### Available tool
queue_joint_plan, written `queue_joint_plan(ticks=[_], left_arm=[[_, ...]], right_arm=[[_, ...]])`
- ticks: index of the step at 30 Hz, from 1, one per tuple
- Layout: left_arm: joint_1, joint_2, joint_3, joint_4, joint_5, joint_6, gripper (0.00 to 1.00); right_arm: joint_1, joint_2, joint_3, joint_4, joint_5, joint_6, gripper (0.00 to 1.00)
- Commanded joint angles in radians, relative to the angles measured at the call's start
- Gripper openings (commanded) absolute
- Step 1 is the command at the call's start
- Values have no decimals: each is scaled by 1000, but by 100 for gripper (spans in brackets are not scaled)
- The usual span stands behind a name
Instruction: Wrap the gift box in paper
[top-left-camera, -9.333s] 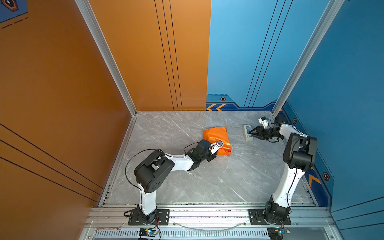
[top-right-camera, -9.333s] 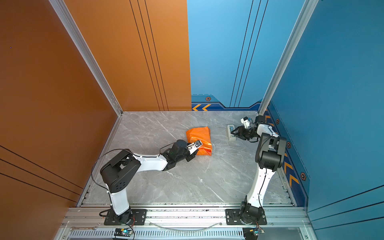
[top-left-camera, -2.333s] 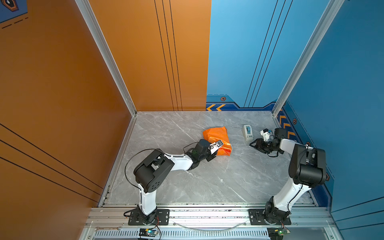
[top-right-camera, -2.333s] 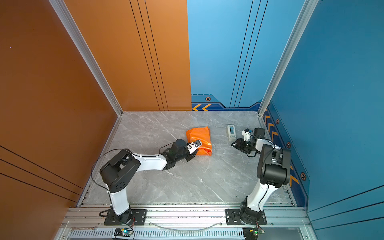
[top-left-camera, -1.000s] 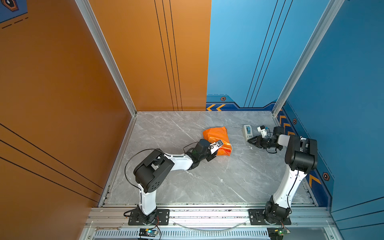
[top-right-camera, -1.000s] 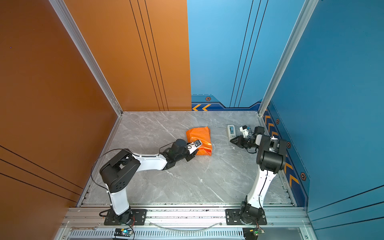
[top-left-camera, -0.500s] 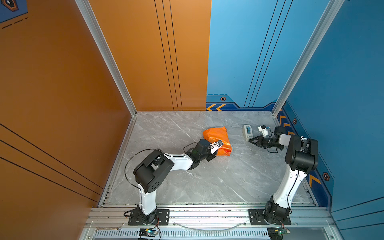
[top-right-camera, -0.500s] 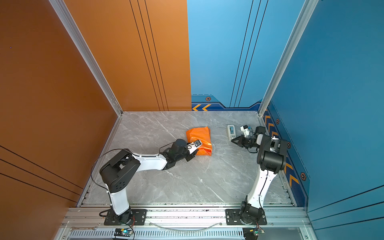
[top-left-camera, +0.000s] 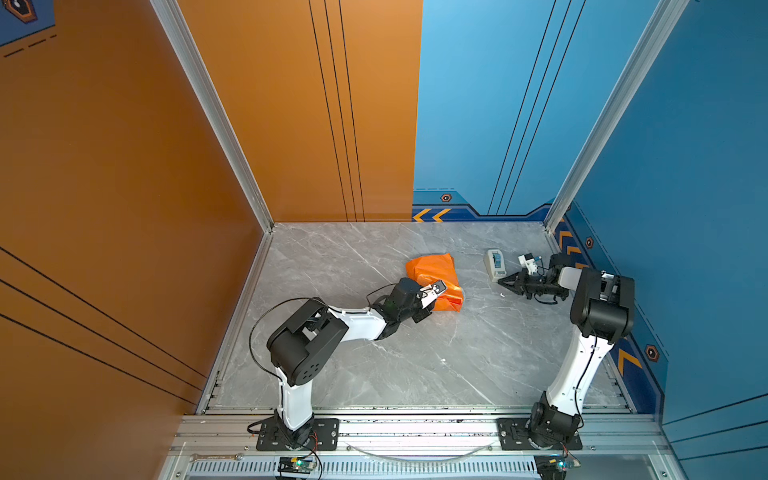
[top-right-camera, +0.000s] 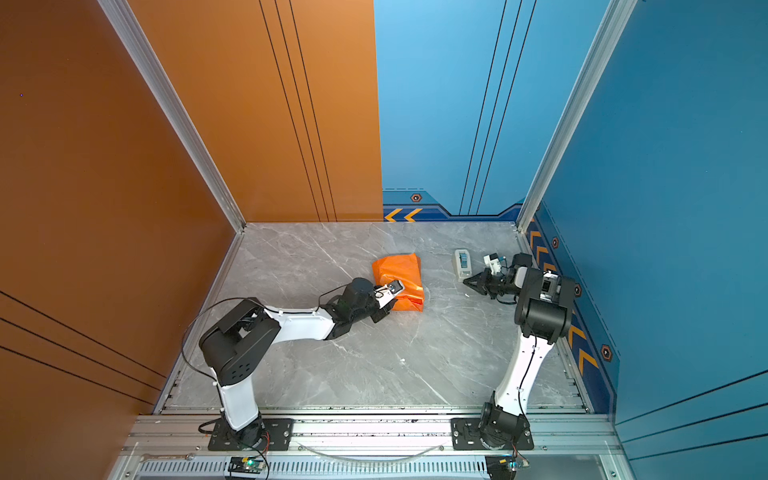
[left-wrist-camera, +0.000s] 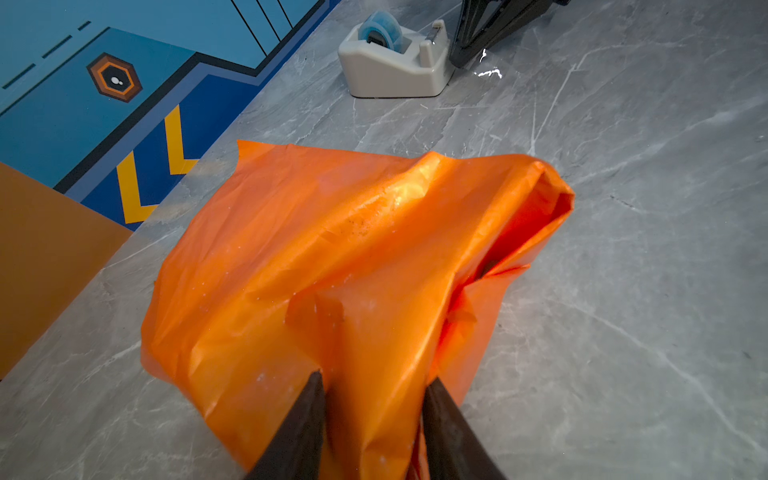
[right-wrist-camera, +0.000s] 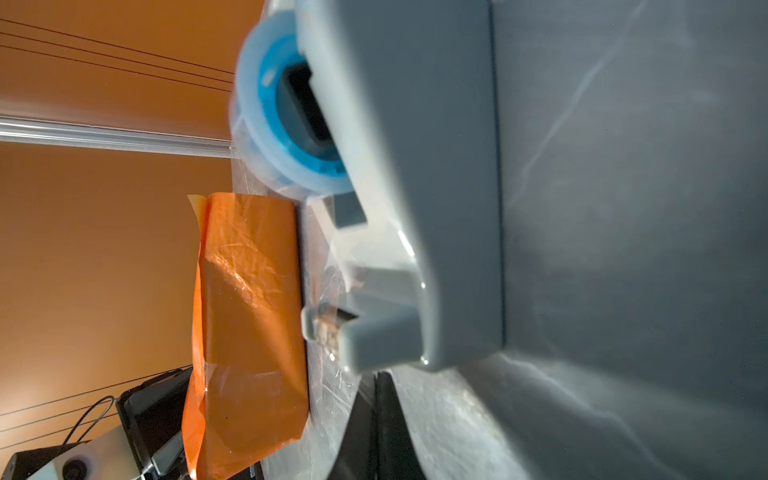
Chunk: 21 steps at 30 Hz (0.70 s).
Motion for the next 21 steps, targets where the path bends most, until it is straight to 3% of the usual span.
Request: queue_joint_plan(ticks=[1, 13, 17, 21], left_arm=[[9, 48, -43, -248, -9, -7, 39], [9, 43, -44, -248, -10, -5, 39], [9, 39, -47, -248, -9, -5, 39], [9, 42, -44, -248, -8, -6, 39]], right_arm=[[-9, 40, 2, -120, 90, 5, 0], [17, 21, 34, -164, 236, 86, 0], [17, -60, -23, -77, 124, 36, 0], [32, -211, -76, -25, 93, 17, 0]])
